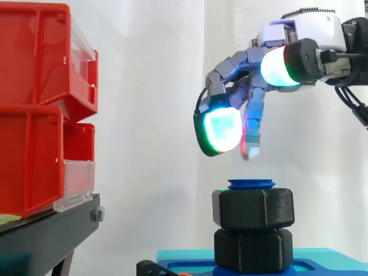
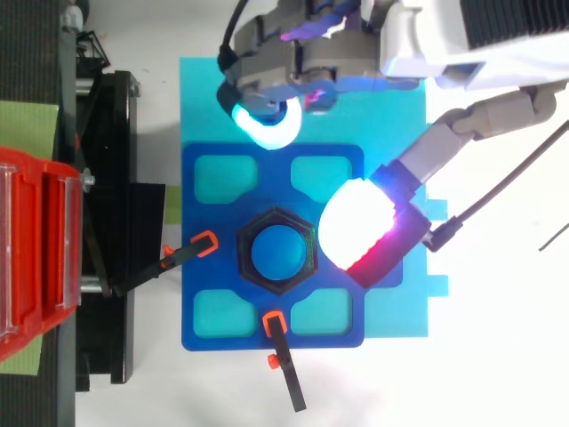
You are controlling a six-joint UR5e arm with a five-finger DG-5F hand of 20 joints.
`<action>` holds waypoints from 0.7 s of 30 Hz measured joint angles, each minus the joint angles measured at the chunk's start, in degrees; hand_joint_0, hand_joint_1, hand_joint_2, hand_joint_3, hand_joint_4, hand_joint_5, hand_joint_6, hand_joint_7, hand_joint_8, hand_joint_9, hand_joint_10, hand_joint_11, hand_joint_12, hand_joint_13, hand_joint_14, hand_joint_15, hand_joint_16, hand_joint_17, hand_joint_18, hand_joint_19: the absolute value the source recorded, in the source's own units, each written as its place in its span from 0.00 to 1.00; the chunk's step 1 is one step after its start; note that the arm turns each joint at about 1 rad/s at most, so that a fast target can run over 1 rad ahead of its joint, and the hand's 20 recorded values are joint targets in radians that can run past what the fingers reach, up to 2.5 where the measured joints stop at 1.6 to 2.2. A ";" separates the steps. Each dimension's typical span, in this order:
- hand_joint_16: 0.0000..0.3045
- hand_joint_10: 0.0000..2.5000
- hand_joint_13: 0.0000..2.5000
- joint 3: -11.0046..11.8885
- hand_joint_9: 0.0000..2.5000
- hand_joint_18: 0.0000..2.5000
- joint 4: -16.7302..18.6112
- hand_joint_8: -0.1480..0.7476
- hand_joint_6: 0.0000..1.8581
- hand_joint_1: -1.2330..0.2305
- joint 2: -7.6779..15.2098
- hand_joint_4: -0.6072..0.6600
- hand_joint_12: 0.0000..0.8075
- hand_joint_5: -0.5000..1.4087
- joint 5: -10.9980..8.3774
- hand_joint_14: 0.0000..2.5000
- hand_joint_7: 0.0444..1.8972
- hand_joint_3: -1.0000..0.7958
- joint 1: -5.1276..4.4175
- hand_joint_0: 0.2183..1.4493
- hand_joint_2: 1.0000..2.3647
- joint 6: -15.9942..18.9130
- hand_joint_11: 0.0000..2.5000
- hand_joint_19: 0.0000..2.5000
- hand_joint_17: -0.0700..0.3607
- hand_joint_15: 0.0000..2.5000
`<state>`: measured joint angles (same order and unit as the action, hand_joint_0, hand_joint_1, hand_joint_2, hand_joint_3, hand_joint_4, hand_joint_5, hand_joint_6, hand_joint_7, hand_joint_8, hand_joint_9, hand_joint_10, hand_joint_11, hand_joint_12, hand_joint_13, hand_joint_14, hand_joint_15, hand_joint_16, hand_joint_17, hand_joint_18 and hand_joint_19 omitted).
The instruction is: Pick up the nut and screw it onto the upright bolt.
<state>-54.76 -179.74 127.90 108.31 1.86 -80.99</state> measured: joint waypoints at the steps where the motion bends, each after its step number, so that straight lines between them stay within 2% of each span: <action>1: 0.11 0.00 0.18 -0.12 0.35 0.06 0.01 0.39 0.27 0.67 0.00 0.66 0.33 0.21 0.00 0.00 0.41 0.28 -0.11 0.20 0.00 0.00 0.00 0.00 0.34 0.00; 3: 0.11 0.00 0.13 -0.80 0.29 0.00 0.46 0.38 0.27 0.67 -0.01 0.65 0.34 0.20 -0.11 0.00 0.34 0.28 -0.50 0.20 0.00 0.04 0.00 0.00 0.34 0.00; 5: 0.11 0.00 0.08 -1.70 0.23 0.00 1.74 0.37 0.27 0.68 -0.02 0.61 0.34 0.18 -0.51 0.00 0.30 0.28 -1.09 0.20 0.00 0.09 0.00 0.00 0.35 0.00; 9: 0.12 0.00 0.04 -3.60 0.19 0.00 4.53 0.36 0.27 0.70 -0.02 0.59 0.36 0.17 -1.71 0.00 0.29 0.28 -2.27 0.19 0.00 0.36 0.00 0.00 0.36 0.00; 11: 0.13 0.00 0.01 -4.54 0.14 0.00 5.50 0.35 0.27 0.73 -0.01 0.56 0.38 0.16 -2.36 0.00 0.29 0.28 -2.85 0.19 0.00 0.61 0.00 0.00 0.37 0.00; 19: 0.16 0.00 0.00 -6.86 0.00 0.00 7.03 0.30 0.27 0.82 -0.02 0.47 0.39 0.12 -3.84 0.00 0.27 0.28 -4.29 0.18 0.00 2.30 0.00 0.00 0.41 0.00; 21: 0.16 0.00 0.00 -6.97 0.00 0.00 7.09 0.30 0.27 0.82 -0.02 0.46 0.39 0.12 -3.94 0.00 0.27 0.28 -4.50 0.18 0.00 2.46 0.00 0.00 0.42 0.00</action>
<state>-61.73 -172.65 127.89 104.37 -2.64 -78.54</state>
